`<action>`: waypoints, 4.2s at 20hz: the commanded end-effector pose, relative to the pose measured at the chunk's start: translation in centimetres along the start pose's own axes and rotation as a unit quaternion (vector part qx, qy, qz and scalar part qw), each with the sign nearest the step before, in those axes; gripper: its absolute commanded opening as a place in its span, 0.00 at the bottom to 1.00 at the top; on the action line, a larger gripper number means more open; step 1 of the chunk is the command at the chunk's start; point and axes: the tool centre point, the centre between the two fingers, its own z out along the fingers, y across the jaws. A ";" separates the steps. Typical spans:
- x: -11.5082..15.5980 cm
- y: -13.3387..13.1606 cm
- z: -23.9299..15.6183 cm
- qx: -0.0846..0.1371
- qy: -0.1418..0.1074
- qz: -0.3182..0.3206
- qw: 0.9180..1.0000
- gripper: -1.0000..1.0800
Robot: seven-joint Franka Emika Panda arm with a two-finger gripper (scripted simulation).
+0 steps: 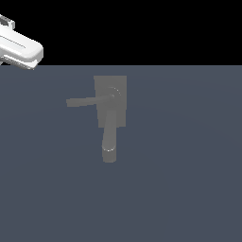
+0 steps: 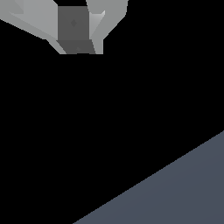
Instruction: Turn on the faucet by rotating a designated handle.
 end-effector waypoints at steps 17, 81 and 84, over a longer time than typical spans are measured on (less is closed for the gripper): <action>13.6 -17.3 -8.9 0.054 0.205 -0.144 0.967 0.00; 7.5 -20.2 -5.8 0.043 0.275 -0.242 0.930 0.00; 6.5 -20.1 -5.2 0.043 0.275 -0.241 0.930 0.00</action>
